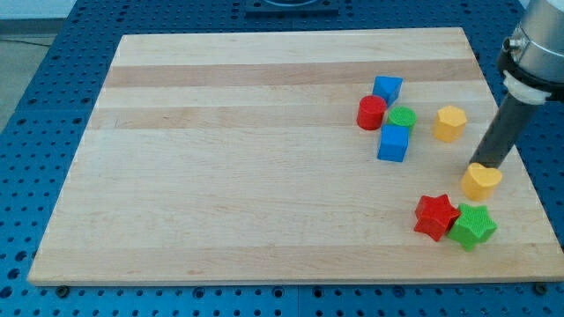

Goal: Push the yellow hexagon to the bottom right of the blue cube

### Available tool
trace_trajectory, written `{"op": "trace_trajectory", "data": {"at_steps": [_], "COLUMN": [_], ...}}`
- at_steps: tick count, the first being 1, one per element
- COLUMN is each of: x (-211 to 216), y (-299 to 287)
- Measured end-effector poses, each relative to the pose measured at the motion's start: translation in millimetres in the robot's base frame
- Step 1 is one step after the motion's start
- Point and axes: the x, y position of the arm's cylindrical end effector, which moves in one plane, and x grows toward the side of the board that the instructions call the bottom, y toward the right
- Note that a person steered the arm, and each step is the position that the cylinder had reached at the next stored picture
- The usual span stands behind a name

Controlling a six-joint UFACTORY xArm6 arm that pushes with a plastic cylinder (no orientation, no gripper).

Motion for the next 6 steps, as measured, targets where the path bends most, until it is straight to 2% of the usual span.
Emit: {"op": "trace_trajectory", "data": {"at_steps": [3,5,6], "x": [22.9,-47.9,-93.8], "y": [-14.6,66.9,54.5]}}
